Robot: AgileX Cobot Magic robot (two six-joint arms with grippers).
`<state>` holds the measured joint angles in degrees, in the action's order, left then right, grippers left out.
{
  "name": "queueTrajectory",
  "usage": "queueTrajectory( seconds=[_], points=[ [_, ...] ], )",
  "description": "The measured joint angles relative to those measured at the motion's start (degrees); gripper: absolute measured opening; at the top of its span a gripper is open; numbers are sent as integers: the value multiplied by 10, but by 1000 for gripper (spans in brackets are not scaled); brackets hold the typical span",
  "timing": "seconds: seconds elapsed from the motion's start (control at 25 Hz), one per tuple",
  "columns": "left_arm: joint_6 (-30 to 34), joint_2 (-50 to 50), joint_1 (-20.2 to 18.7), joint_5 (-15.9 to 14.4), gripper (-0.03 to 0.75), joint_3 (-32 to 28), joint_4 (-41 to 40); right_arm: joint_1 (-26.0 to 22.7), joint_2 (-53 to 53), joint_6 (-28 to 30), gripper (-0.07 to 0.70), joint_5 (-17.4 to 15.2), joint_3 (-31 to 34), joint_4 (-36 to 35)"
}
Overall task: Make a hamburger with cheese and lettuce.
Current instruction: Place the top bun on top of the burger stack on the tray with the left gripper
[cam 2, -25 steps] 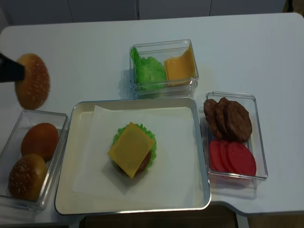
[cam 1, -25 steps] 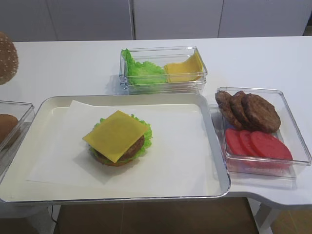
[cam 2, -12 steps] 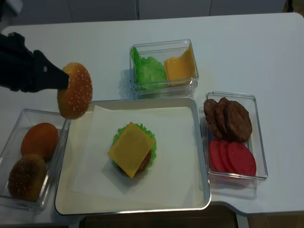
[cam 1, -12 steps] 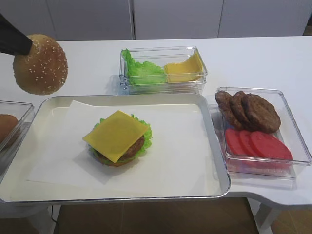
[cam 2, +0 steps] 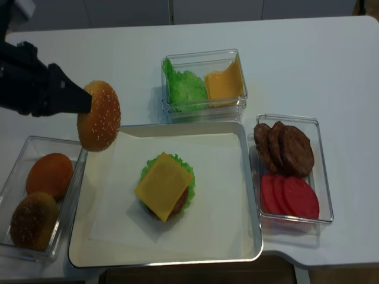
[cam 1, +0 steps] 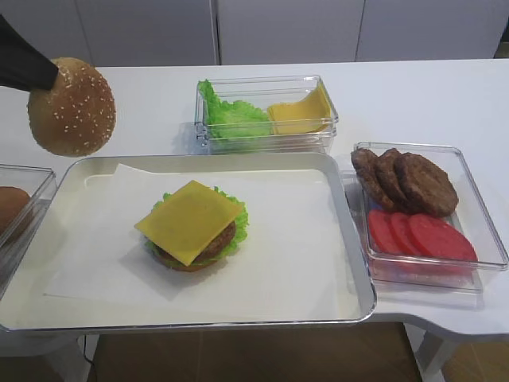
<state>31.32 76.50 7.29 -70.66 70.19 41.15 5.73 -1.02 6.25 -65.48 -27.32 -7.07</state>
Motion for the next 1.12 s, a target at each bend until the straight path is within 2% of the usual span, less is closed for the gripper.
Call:
queueTrajectory(
  seconds=[0.36, 0.84, 1.12],
  points=[
    [-1, -2, 0, 1, 92, -51, 41, 0, 0, 0, 289, 0, 0, 0],
    [-1, -2, 0, 2, 90, -65, 59, 0, 0, 0, 289, 0, 0, 0],
    [34, -2, 0, 6, 90, -106, 132, 0, 0, 0, 289, 0, 0, 0]
  ],
)
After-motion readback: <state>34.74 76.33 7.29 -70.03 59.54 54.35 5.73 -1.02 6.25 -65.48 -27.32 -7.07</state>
